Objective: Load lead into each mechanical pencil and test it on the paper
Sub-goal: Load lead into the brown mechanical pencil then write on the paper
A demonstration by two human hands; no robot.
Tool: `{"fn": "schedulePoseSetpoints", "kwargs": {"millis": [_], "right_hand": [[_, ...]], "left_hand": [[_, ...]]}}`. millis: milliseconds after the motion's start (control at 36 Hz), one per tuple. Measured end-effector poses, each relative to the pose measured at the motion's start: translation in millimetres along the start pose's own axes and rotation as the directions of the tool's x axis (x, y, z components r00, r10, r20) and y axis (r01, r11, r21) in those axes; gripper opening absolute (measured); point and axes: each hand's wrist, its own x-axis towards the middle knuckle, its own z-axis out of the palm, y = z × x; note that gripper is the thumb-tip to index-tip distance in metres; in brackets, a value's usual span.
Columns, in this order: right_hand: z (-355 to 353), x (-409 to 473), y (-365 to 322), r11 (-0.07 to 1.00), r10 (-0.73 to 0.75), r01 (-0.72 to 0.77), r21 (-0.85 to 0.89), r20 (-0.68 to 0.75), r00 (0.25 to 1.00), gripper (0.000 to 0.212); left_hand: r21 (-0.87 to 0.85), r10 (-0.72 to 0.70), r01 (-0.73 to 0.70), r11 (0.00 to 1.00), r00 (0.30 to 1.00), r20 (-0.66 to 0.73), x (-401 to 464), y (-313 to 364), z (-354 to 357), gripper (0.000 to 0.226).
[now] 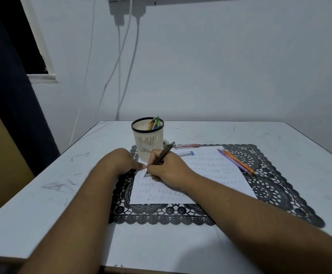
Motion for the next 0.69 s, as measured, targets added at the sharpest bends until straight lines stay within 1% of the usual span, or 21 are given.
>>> {"fn": "schedulePoseSetpoints", "kwargs": {"millis": [139,278,417,528,639,694], "right_hand": [[0,-3,0,1.0,0.006,-0.005,-0.006,0.027,1.0,0.022],[2,-4,-2,1.0,0.002,-0.002,-0.01,0.033,0.999,0.021],[0,-5,-3,1.0,-0.01,0.01,-0.012,-0.006,1.0,0.017],[1,-4,-1,1.0,0.003,-0.003,-0.006,0.033,0.999,0.019],[1,2,1,0.999,-0.026,0.027,0.041,-0.034,0.999,0.021],[1,5,1,0.998,-0.014,0.018,0.063,-0.067,0.998,0.025]], "left_hand": [[-0.008,0.004,-0.004,1.0,1.0,0.001,-2,-1,2,0.035],[-0.012,-0.002,0.002,1.0,1.0,0.003,1,-3,0,0.04],[-0.025,0.002,-0.002,1.0,1.0,0.003,0,-1,3,0.036],[-0.015,-0.004,0.004,1.0,1.0,0.001,1,-2,1,0.039],[0.009,-0.005,0.005,1.0,1.0,-0.001,1,-3,1,0.039],[0.029,-0.01,0.011,1.0,1.0,-0.011,1,-2,0,0.039]]}}
